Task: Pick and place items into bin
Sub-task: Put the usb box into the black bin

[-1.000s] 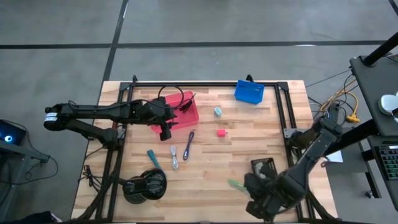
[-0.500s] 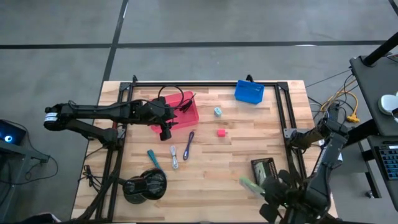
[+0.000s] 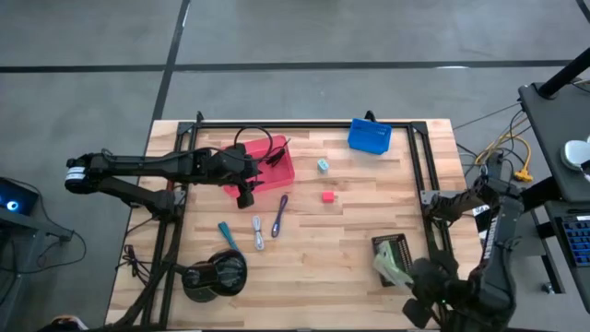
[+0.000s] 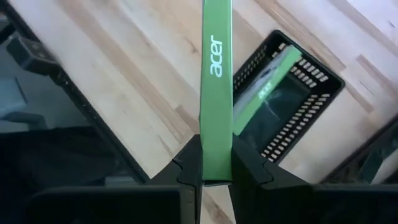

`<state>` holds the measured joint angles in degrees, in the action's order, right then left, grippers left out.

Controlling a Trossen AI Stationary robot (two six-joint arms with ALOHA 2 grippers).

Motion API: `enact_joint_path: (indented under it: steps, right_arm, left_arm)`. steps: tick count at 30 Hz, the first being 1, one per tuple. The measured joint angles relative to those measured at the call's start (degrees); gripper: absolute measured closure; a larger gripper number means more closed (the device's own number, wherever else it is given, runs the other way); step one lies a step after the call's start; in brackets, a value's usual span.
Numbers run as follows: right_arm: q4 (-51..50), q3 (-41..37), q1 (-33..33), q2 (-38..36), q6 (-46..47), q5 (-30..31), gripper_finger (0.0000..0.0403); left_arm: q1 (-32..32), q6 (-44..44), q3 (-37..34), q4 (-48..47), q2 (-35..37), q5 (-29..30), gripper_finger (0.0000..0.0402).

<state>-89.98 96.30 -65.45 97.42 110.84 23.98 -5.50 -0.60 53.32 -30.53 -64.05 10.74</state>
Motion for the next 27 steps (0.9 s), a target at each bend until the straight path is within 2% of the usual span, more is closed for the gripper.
enact_joint_path:
  steps: [6,16,21,27]
  right_arm:
    - [-0.1,-0.4,-1.0,-0.1,2.9,-0.2,0.0365]
    - [0.0,-0.4,-1.0,0.0,2.4,-0.5,0.0365]
    - [2.4,-0.5,-0.6,1.3,-7.1,2.4,0.0365]
    - [3.8,-0.5,-0.5,2.6,-20.8,13.2,0.0365]
  left_arm:
    - [0.0,0.0,0.0,0.0,0.0,0.0,0.0278]
    - [0.0,0.0,0.0,0.1,0.0,0.0,0.0278]
    - [0.0,0.0,0.0,0.1,0.0,0.0,0.0278]
    - [0.0,0.0,0.0,0.1,0.0,0.0,0.0278]
